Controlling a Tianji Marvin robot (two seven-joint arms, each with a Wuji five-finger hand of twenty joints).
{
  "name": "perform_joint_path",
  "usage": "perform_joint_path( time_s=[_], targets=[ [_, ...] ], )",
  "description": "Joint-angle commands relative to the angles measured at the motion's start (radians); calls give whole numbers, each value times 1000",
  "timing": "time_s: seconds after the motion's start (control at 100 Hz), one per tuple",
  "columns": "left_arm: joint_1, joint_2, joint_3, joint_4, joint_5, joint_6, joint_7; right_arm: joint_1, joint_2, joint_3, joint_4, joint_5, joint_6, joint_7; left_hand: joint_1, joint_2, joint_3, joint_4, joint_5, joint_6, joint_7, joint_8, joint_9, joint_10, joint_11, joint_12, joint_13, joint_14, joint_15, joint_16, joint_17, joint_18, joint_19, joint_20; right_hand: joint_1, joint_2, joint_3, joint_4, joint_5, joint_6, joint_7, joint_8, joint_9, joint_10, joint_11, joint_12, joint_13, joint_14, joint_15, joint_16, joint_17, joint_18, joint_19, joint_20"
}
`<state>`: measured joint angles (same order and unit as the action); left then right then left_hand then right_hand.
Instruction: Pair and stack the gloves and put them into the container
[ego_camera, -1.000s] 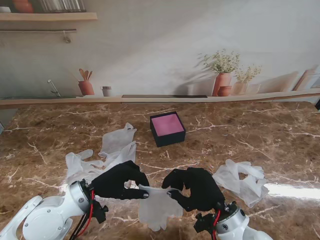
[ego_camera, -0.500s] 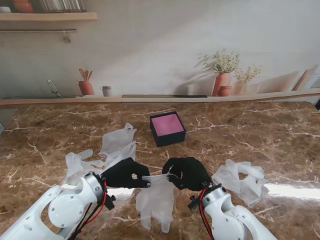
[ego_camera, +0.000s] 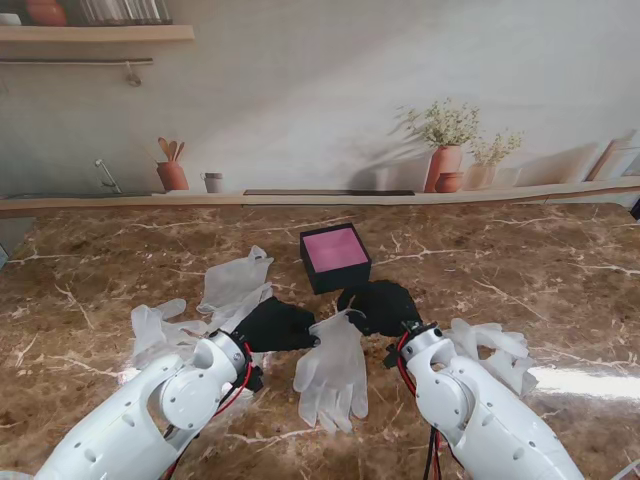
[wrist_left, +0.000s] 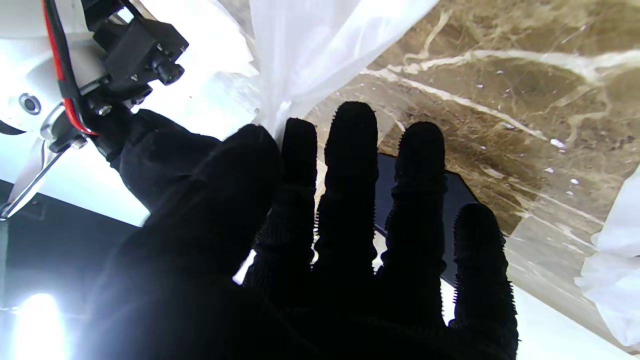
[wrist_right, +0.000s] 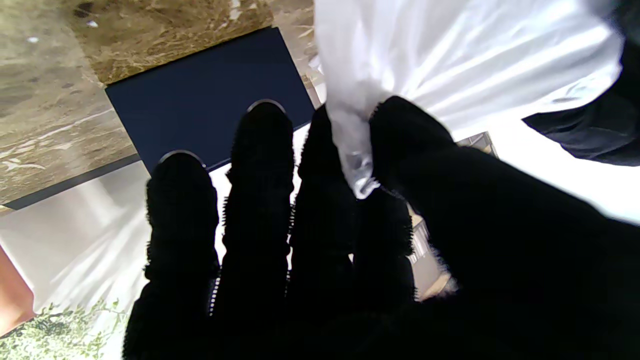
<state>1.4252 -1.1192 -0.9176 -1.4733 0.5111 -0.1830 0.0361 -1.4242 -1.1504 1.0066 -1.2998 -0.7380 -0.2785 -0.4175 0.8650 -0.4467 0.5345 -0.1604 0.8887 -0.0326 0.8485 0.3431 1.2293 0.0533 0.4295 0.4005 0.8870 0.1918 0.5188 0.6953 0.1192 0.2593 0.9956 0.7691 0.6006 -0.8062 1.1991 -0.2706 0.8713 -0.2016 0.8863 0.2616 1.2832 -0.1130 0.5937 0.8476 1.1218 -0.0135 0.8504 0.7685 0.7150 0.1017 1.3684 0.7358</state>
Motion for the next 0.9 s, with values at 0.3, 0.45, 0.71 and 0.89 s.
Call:
perform_joint_path(
  time_s=[0.3, 0.45, 0.71, 0.89],
  targets=[
    [-46, -27, 66, 94, 69, 97, 94, 73, -4, -85, 102, -14, 45, 7, -16, 8, 32, -13, 12, -19, 33, -30, 26, -4, 12, -21, -8, -1, 44, 4, 0, -8, 52, 26, -11, 19, 22, -9, -33, -26, -3, 1, -3, -36, 25, 18, -20, -28, 20, 4, -9, -11, -7, -16],
    [-58, -44, 94, 130, 123, 162, 193, 100, -11, -129, 152, -32, 95, -40, -35, 11, 15, -13, -16, -6, -19, -99, -48, 3, -27, -46, -82, -3, -4, -22, -24, -13, 37, 10, -28, 15, -1, 0, -53, -18, -38, 16, -39, -35, -10, -15, -49, -33, -27, -30, -33, -18, -33, -22],
    [-52, -58, 98, 134, 134, 243, 241, 98, -11, -150, 164, -65, 201, -72, -156, 72, 75, 11, -135, 76, -343, -71, -316, 36, -60, -93, -275, 3, -98, -94, -84, -45, -25, -67, -134, 28, -79, 34, -60, 53, -359, 224, -185, -13, -82, -107, -160, -24, -137, -109, -127, -28, -104, -28],
    [-33, -57, 80, 120, 144, 273, 253, 64, -13, -118, 127, -61, 264, -73, -201, 137, 101, 62, -221, 103, -469, -90, -492, 33, -75, -109, -390, 0, -146, -133, -134, -98, -107, -134, -274, 153, -155, 161, -181, 114, -475, 289, -443, 32, -158, -302, -321, -11, -251, -173, -266, -41, -227, -55]
  ],
)
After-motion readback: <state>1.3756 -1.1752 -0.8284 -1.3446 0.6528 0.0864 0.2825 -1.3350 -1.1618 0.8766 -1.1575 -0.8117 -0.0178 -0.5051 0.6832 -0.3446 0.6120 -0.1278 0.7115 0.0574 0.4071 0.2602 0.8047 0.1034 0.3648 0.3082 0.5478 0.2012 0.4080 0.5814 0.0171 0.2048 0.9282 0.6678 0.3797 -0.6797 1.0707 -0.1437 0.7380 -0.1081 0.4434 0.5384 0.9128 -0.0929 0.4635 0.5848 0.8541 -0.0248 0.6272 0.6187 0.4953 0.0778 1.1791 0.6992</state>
